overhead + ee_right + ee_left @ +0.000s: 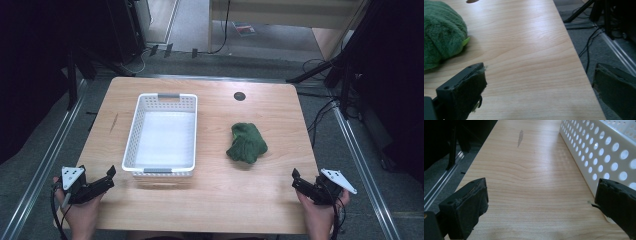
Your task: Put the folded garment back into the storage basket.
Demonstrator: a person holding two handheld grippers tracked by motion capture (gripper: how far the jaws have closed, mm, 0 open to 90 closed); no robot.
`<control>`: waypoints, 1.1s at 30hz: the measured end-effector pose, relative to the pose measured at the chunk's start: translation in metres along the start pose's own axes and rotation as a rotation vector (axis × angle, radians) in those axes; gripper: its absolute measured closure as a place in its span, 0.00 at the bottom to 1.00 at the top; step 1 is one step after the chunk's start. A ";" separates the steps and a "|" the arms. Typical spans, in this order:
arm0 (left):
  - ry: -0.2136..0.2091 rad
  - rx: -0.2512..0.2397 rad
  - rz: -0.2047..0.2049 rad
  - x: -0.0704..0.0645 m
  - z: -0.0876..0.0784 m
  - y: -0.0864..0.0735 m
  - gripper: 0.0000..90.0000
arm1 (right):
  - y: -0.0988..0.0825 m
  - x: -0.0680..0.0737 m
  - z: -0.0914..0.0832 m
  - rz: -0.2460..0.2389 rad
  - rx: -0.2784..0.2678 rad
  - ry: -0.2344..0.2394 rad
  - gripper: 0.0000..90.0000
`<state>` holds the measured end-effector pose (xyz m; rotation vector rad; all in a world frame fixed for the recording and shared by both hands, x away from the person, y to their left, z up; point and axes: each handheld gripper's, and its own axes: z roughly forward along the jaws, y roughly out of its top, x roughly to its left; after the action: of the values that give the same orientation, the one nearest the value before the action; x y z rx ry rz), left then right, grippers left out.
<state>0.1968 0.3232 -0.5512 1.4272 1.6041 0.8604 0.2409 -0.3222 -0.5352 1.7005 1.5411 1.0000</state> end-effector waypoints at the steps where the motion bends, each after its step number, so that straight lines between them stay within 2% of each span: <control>1: -0.002 0.000 0.002 0.000 0.000 0.000 0.00 | 0.000 0.000 0.000 -0.001 0.000 0.002 0.00; 4: -0.002 0.001 0.002 -0.001 0.000 0.000 0.00 | 0.000 0.000 0.000 0.004 0.003 0.021 0.00; 7: -0.001 -0.001 0.004 -0.002 0.001 0.000 0.00 | 0.001 0.006 -0.002 -0.024 0.020 0.086 0.00; 10: 0.001 0.002 0.009 -0.002 0.001 0.000 0.00 | 0.003 0.016 -0.004 -0.053 0.029 0.080 0.00; 14: 0.001 0.002 0.009 -0.003 0.001 0.000 0.00 | 0.009 0.024 -0.006 -0.020 0.036 0.094 0.00; 18: 0.003 0.006 0.014 -0.003 0.001 0.000 0.00 | 0.023 0.041 -0.009 0.008 0.055 0.114 0.00; 23: -0.004 0.003 0.010 -0.002 0.000 0.000 0.00 | 0.037 0.066 -0.001 -0.005 0.088 0.114 0.01; 26: -0.005 0.002 0.009 -0.002 0.000 0.000 0.00 | 0.044 0.081 0.003 -0.001 0.069 0.084 0.11; 29: -0.008 0.001 0.005 -0.002 0.000 0.000 0.00 | 0.048 0.089 0.005 0.007 0.062 0.098 0.11; 30: -0.009 -0.002 0.002 -0.002 0.001 0.000 0.00 | 0.053 0.098 0.009 -0.004 0.065 0.143 0.09; 33: -0.009 0.000 0.003 -0.002 0.001 0.000 0.00 | 0.057 0.112 0.015 -0.017 0.070 0.145 0.08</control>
<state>0.1972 0.3213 -0.5514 1.4326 1.5956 0.8542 0.2861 -0.2179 -0.4804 1.6910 1.6980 1.0930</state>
